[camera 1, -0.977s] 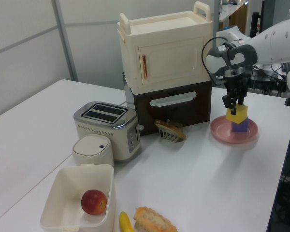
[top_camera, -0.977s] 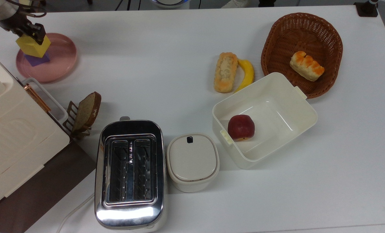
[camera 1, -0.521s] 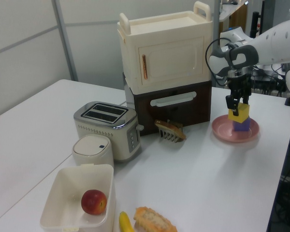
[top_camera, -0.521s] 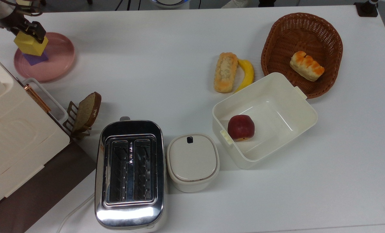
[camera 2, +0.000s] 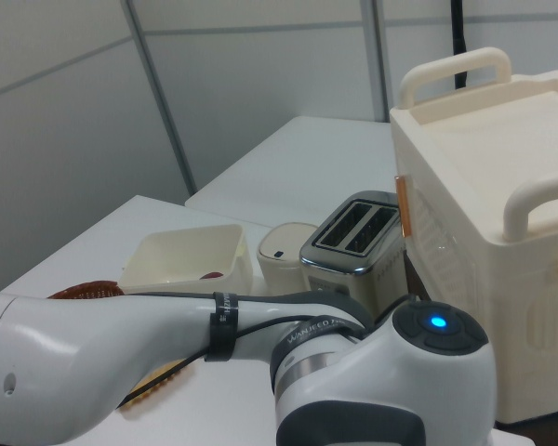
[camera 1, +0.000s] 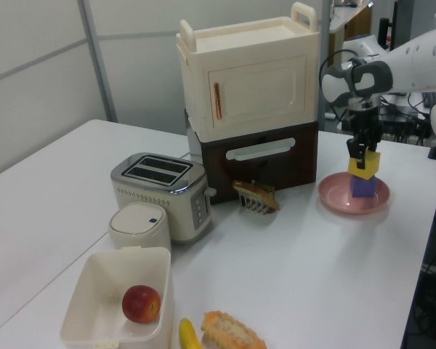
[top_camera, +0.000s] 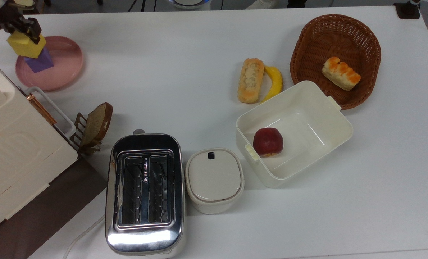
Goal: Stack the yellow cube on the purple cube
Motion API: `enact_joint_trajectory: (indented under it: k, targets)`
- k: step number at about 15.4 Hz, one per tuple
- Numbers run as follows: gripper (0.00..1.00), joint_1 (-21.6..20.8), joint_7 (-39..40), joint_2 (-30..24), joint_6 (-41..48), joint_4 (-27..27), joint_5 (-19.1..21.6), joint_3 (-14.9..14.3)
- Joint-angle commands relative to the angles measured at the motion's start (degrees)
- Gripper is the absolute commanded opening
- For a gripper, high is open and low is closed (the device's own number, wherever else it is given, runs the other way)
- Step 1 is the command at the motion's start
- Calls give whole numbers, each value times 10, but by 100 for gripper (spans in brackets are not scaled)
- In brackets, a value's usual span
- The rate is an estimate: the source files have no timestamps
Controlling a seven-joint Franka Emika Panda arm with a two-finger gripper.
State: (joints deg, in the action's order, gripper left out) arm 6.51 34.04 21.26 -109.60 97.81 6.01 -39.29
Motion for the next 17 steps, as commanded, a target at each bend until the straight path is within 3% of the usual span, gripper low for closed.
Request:
enact_joint_trajectory:
  k: [1, 2, 3, 10, 14, 17]
  targets:
    - [41, -4, 26, -3, 4, 2, 17, -9]
    - [80, -4, 25, -3, 4, 4, 17, -9]
    - [100, -4, 27, -4, 4, 5, 16, -9]
    - [100, -16, 19, -35, 32, 1, 16, -10]
    - [100, -61, -84, -89, 81, -14, 2, -4]
    - [100, -129, -165, -123, 126, -15, -48, 5]
